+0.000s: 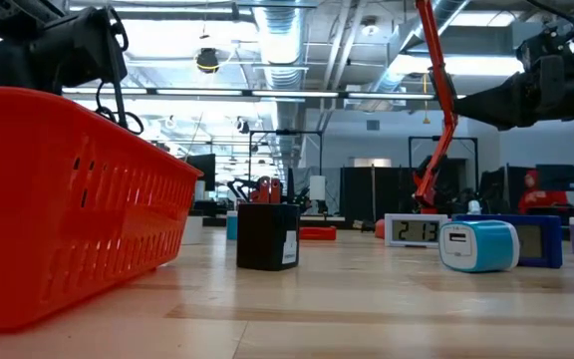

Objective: Pick & Place Office items
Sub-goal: Put the left red digital clock into the yellow bin

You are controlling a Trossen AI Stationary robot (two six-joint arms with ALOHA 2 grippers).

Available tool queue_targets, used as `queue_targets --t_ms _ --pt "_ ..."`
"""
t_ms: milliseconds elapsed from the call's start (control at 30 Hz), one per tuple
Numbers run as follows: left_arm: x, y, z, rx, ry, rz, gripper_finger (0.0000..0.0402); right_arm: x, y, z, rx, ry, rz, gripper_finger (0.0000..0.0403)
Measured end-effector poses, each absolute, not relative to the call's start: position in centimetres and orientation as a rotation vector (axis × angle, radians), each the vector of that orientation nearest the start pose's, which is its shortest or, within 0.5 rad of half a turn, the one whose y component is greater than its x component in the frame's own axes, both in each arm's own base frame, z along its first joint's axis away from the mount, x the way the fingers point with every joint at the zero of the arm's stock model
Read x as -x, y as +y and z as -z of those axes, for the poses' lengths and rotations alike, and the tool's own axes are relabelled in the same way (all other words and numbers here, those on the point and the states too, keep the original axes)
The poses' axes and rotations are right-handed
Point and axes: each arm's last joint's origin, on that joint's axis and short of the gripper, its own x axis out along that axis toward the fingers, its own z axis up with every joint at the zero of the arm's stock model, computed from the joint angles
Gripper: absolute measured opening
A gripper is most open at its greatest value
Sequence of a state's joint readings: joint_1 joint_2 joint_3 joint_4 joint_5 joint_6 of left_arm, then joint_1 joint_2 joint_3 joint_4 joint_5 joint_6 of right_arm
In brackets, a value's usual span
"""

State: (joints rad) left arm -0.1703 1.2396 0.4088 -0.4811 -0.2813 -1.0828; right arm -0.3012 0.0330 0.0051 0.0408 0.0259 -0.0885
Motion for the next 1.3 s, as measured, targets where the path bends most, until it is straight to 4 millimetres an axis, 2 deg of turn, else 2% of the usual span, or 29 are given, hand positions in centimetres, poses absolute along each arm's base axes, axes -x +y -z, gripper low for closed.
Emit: queue_targets --t_ms 133,367,467,667,967,1067,1200,1300 --pt "-16.5 -2.0 -12.0 0.626 1.064 -0.757 0.0248 -9.5 -3.0 -16.7 -0.025 -0.017 0.327 0.0103" --pt "-16.4 -1.9 -12.1 0.615 1.068 -0.767 0.0168 -9.5 -3.0 -16.6 -0.120 -0.030 0.325 0.0103" --pt "-16.4 -1.9 -12.1 0.613 1.071 -0.766 0.0148 -9.5 -3.0 -16.6 -0.181 -0.040 0.324 0.0103" --pt "-16.4 -1.9 -12.1 0.539 1.100 -0.707 0.0165 -9.5 -3.0 -17.2 -0.367 -0.132 0.309 0.0103" --pt "-16.5 -2.0 -12.1 0.433 1.133 -0.612 0.0150 -10.4 -2.4 -17.7 -0.392 -0.159 0.233 0.0103" --pt "-16.5 -2.0 -12.2 0.417 1.127 -0.589 0.0158 -10.8 -2.6 -18.2 -0.382 -0.221 0.328 0.0103" --pt "-16.3 -2.0 -12.6 0.400 1.116 -0.552 0.0163 -11.6 -2.7 -17.7 -0.364 -0.165 0.366 0.0103" --pt "-16.2 -2.1 -13.0 0.403 1.118 -0.491 0.0153 -12.3 -2.5 -16.6 -0.425 -0.067 0.346 0.0103"
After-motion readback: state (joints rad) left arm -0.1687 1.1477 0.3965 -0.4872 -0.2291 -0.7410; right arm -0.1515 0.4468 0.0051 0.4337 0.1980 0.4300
